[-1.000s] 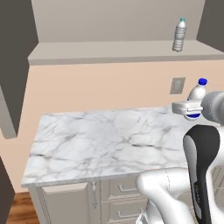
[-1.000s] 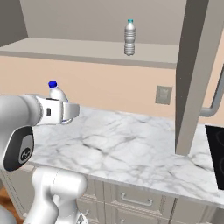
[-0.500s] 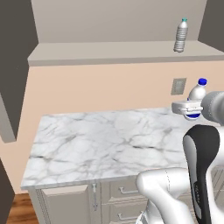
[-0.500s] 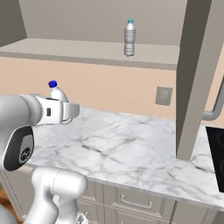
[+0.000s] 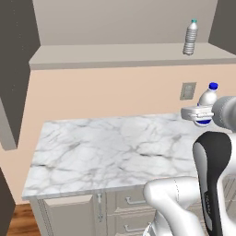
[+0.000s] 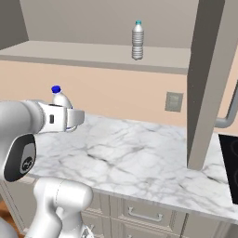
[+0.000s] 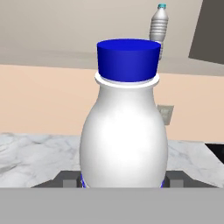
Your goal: Sort all alcoholic drinks to one cabinet, and non-alcoholic drinks to the other.
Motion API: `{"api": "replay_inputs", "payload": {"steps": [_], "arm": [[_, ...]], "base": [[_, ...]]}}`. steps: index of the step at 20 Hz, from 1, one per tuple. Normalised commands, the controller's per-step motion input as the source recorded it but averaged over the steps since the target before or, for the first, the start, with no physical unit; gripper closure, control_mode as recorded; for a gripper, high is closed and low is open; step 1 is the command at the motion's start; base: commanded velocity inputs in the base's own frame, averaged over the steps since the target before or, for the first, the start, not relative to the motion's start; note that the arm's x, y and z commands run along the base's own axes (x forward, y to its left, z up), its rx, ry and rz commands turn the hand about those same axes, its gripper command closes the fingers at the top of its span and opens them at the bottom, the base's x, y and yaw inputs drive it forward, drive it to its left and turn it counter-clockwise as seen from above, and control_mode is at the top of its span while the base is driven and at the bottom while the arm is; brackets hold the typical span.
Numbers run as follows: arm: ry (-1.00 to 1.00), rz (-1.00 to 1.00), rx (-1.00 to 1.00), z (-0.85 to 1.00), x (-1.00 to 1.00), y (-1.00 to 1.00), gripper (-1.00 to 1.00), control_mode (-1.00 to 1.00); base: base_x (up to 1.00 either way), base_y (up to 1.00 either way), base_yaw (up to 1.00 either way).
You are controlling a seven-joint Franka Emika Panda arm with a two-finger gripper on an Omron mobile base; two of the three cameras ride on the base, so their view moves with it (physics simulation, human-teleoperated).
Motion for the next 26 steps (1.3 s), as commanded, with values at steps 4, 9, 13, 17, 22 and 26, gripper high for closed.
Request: {"api": "replay_inputs", "payload": {"steps": [4, 9, 13, 17, 22, 26], "arm": [[0.0, 0.0, 0.0, 0.0, 0.0, 0.0, 1.0, 1.0], [-0.01, 0.0, 0.0, 0.0, -0.17, 0.01, 1.0, -1.0], [-0.04, 0.0, 0.0, 0.05, -0.44, 0.0, 1.0, -1.0], [-0.07, 0.0, -0.01, 0.17, -0.39, 0.0, 1.0, -1.0], [-0.07, 0.0, -0.02, 0.27, -0.21, 0.09, 1.0, -1.0], [-0.01, 0.0, -0.02, 0.28, -0.03, 0.17, 1.0, -1.0]], "base": [[0.0, 0.02, 0.0], [0.0, 0.0, 0.0], [0.0, 0.0, 0.0], [0.0, 0.0, 0.0], [0.0, 0.0, 0.0], [0.0, 0.0, 0.0]]}}
